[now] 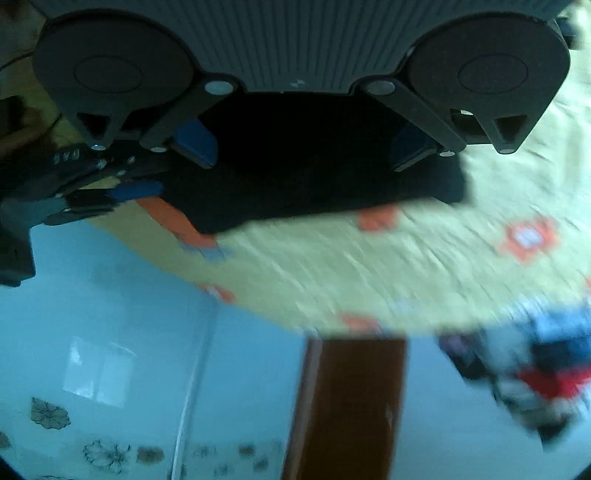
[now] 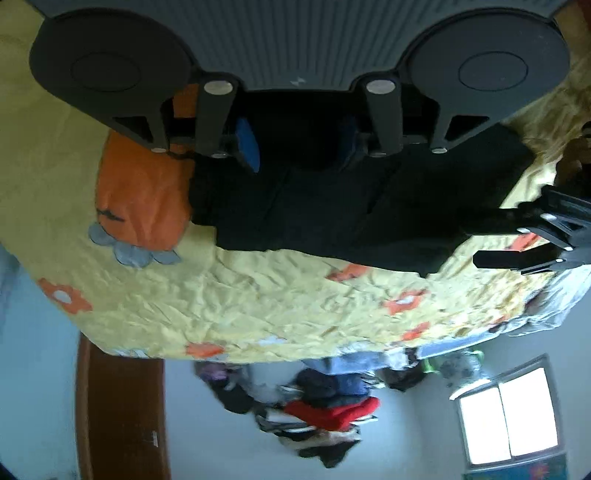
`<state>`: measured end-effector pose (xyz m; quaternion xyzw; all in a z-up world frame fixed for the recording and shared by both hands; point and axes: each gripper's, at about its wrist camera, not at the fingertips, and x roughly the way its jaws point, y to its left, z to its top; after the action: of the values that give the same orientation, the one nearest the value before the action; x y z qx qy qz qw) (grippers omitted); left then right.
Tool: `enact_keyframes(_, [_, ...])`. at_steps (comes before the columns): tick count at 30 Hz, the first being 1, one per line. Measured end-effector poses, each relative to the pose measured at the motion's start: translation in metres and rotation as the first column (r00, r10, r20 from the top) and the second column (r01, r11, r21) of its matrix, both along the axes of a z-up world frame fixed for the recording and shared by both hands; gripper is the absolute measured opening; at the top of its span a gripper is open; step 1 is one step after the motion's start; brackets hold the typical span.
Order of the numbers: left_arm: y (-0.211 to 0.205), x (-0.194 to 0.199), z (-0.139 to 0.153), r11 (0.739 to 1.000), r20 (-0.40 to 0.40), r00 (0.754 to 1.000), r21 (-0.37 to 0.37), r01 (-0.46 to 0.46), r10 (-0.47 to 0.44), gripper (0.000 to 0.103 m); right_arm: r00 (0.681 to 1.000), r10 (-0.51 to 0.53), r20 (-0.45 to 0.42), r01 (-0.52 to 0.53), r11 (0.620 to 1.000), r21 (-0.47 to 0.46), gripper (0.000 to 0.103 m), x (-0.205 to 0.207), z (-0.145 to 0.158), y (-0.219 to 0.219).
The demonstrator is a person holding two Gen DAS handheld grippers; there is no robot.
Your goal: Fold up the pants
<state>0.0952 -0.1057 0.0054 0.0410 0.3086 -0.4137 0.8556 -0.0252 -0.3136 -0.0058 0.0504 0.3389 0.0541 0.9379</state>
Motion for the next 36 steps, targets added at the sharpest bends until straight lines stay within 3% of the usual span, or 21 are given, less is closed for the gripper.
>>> enact_keyframes(2, [-0.006,0.018,-0.017,0.994,-0.085,0.992,0.073,-0.083,0.089,0.089,1.000,0.016,-0.006,-0.016,1.000,-0.018,0.057,-0.001,-0.004,0.001])
enact_keyframes(3, [-0.002,0.018,-0.017,0.993,-0.088,0.990,0.058,-0.105,0.110,0.089,1.000,0.006,0.003,-0.006,1.000,0.012,0.057,-0.003,-0.001,-0.003])
enact_keyframes(6, [0.023,0.008,-0.007,0.990,-0.077,0.988,-0.041,-0.137,0.133,0.097,0.998,-0.059,0.037,0.054,0.991,0.126,0.062,-0.009,0.002,-0.026])
enact_keyframes(8, [0.038,0.004,-0.003,0.985,-0.052,0.985,-0.043,-0.166,0.163,0.102,0.994,-0.108,0.015,0.103,0.977,0.185,0.063,-0.006,-0.002,-0.042])
enact_keyframes(10, [0.044,0.009,-0.005,0.984,-0.068,0.983,-0.028,-0.173,0.171,0.102,0.989,-0.148,-0.031,0.151,0.972,0.180,0.068,0.000,-0.009,-0.051])
enact_keyframes(15, [0.052,0.025,-0.023,0.989,-0.285,0.952,-0.059,-0.137,0.115,0.102,0.995,-0.094,-0.039,0.102,0.936,0.337,0.068,0.001,-0.024,-0.066])
enact_keyframes(20, [0.037,0.014,-0.031,0.992,-0.172,0.978,-0.021,-0.121,0.116,0.103,0.999,-0.033,-0.012,0.035,0.927,0.374,0.067,0.011,-0.028,-0.061])
enact_keyframes(22, [0.034,0.010,-0.032,0.990,-0.148,0.980,-0.024,-0.139,0.134,0.102,1.000,-0.024,-0.008,0.025,0.922,0.386,0.057,0.015,-0.030,-0.060])
enact_keyframes(24, [0.038,0.008,-0.033,0.982,-0.151,0.974,-0.050,-0.181,0.172,0.081,1.000,-0.016,-0.012,0.019,0.918,0.396,0.044,0.016,-0.030,-0.057])
enact_keyframes(26, [0.050,0.011,-0.029,0.973,-0.176,0.964,-0.085,-0.216,0.198,0.044,1.000,-0.025,-0.009,0.026,0.911,0.412,0.036,0.013,-0.030,-0.054])
enact_keyframes(28, [0.063,0.017,-0.024,0.963,-0.215,0.957,-0.145,-0.227,0.193,0.028,0.999,-0.034,0.007,0.028,0.905,0.424,0.029,0.011,-0.026,-0.050])
enact_keyframes(30, [0.071,0.014,-0.015,0.958,-0.202,0.960,-0.171,-0.230,0.194,0.024,0.999,-0.041,0.027,0.024,0.895,0.445,0.026,0.010,-0.019,-0.047])
enact_keyframes(33, [0.076,0.007,0.004,0.960,-0.094,0.972,-0.161,-0.227,0.214,0.023,0.997,-0.024,0.080,-0.014,0.896,0.444,0.025,0.013,0.000,-0.035])
enact_keyframes(36, [0.089,0.009,0.023,0.952,-0.011,0.965,-0.158,-0.261,0.262,0.022,0.990,0.017,0.140,-0.077,0.896,0.438,0.025,0.027,0.021,-0.017])
